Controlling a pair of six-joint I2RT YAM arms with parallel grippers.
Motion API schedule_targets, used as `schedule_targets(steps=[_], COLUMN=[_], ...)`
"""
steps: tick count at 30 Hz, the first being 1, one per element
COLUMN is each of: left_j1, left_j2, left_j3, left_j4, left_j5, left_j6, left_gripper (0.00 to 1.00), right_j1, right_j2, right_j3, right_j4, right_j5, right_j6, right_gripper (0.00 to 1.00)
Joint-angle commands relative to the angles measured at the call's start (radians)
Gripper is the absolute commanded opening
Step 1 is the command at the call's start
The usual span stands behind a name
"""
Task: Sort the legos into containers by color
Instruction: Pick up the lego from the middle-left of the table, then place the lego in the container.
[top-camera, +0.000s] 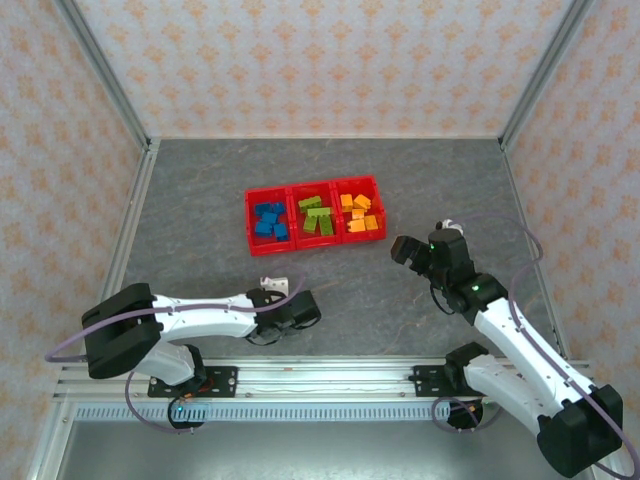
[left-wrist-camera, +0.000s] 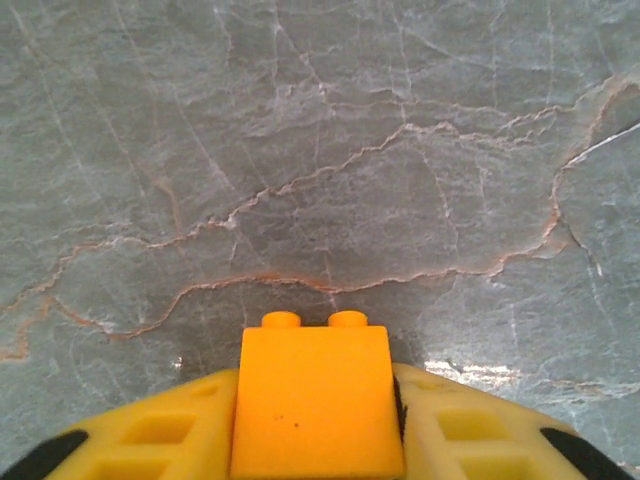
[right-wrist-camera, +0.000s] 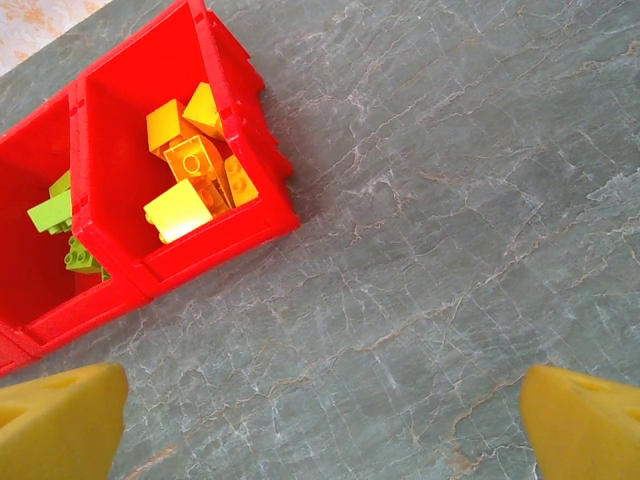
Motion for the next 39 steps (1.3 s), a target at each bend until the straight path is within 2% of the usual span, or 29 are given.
schedule_targets(steps=[1,10,16,24,36,39], left_j1=[0.003,0.006,0.012,0.071,0.265,0.302], left_j2=[-0.033,-0.127,-0.091,0.095,0.478,0.6], left_j3=[0.017,0.036,0.205,0.501,0.937,1.044], left_j4=[-0.016,0.007,-0.015,0.044,0.147,0.145], left_j5=[-0.063,-0.116,-0.167,-0.171,-0.121,-0.075], left_j6=[-0.016,-0.016,0.057,0.225,0.481,0.512], left_gripper=[0.35,0.28,0.28,0.29,0.29,0.29], right_j1=[-0.005,-0.005,-0.005,-0.005,-0.004,-0.004], right_j2=[-0.001,0.0,0.009,-0.021,-0.041,-0.05], right_j3=[0.02,0.005,0.008,-0.01,-0.011,-0.01], right_j4=[-0.01,-0.005,0.002,-0.001,-0.001,-0.005], right_j5=[0.011,0.013,0.012,0.032,0.063,0.066], right_j6=[-0.017,-0.014,-0.014,-0.011,-0.012,-0.012], right_gripper=[1.0,1.0,1.0,1.0,1.0,1.0])
